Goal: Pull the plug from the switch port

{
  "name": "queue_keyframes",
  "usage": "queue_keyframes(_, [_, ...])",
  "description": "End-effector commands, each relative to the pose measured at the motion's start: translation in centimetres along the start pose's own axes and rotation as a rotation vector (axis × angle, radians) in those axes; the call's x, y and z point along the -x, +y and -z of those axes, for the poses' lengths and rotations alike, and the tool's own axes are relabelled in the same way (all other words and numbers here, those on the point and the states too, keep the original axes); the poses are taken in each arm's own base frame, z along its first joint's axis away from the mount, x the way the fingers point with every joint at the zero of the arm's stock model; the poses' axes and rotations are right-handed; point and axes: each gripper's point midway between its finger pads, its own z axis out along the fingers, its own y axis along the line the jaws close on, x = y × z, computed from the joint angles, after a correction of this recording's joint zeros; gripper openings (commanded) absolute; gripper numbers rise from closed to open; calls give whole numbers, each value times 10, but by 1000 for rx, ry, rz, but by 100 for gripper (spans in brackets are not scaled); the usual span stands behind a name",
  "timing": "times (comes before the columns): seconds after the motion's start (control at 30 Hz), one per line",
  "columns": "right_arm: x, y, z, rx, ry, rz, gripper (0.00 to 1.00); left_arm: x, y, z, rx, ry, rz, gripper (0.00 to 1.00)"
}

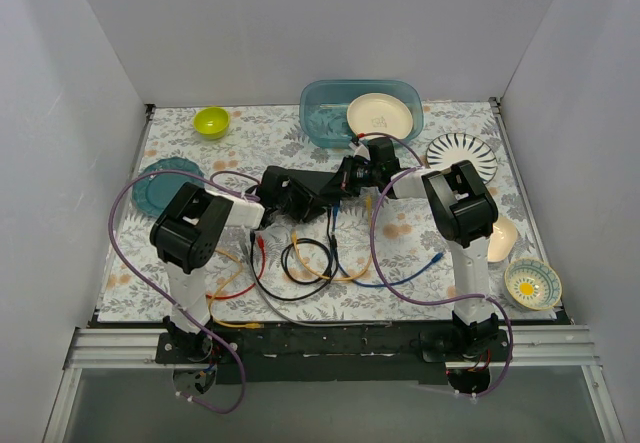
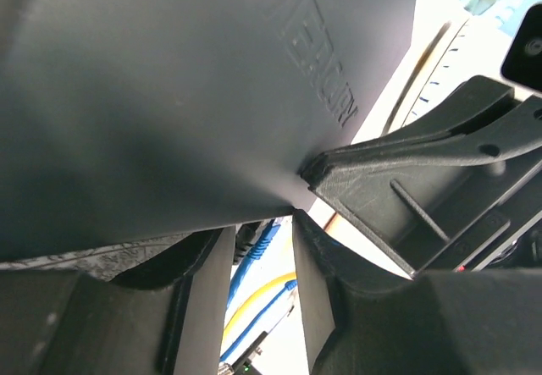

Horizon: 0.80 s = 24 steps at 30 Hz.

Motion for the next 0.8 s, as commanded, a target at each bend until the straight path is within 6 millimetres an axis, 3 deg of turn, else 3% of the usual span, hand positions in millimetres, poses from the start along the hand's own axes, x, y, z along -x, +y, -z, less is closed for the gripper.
queue_keyframes(0.0, [-30, -59, 2, -179, 46, -84, 6, 25, 79, -5, 243, -110, 28, 29])
queue_keyframes(0.17, [-29, -60, 1, -180, 46, -86, 6, 18, 85, -12, 231, -54, -13, 26])
queue_keyframes(0.5, [-27, -61, 1, -182, 43, -88, 6, 3, 65, -11, 79, 32, -163, 35])
queue_keyframes(0.77, [-29, -63, 1, -184, 46, -91, 6, -5, 72, -7, 63, 64, -202, 30])
